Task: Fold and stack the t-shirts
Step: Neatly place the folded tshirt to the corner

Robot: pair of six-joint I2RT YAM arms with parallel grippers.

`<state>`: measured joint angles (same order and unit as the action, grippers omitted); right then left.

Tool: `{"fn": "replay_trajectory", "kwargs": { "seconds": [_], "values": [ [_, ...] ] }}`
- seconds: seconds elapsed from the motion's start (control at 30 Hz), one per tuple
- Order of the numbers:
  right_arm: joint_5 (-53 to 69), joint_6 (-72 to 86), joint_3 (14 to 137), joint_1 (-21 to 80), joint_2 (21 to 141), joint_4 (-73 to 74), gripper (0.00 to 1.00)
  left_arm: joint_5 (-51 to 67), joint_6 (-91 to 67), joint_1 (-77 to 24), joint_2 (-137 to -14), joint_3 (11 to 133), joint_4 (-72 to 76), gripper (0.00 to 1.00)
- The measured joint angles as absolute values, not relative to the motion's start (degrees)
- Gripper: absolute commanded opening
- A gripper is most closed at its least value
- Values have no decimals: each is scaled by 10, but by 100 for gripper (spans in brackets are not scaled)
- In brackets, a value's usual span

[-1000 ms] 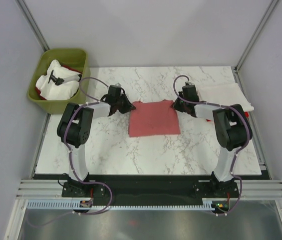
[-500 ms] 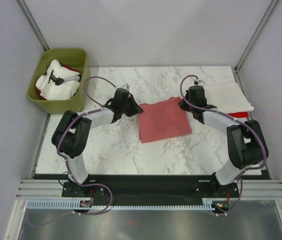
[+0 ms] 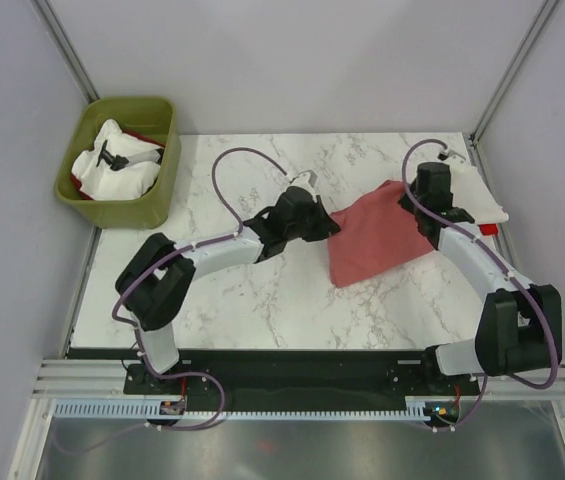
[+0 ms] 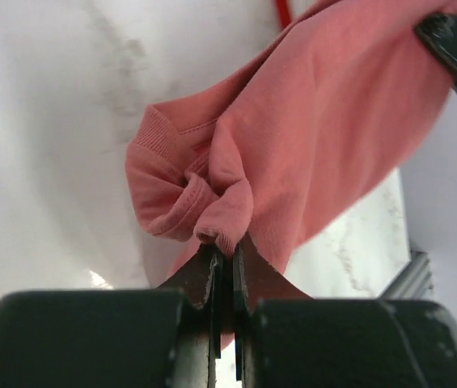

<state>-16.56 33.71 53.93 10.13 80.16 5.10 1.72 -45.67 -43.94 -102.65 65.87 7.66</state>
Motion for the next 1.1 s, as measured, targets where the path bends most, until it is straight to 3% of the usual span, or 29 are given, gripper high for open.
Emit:
{"fn": "replay_trajectory", "kwargs": {
  "seconds": [0.33, 0.6, 0.87, 1.1],
  "values": [
    [-151, 343, 652, -100, 798, 157, 0, 2, -476, -521, -1167, 887, 103, 2],
    [-207, 338, 765, -126, 805, 189, 0, -1, -475, -565, -1253, 992, 143, 2],
    [-207, 388, 782, -208, 887, 172, 0, -20, -449, -580, -1368, 1163, 158, 2],
    [-222, 420, 801, -216, 935, 169, 0, -47, -433, -575, -1465, 1250, 181, 2]
  ]
}}
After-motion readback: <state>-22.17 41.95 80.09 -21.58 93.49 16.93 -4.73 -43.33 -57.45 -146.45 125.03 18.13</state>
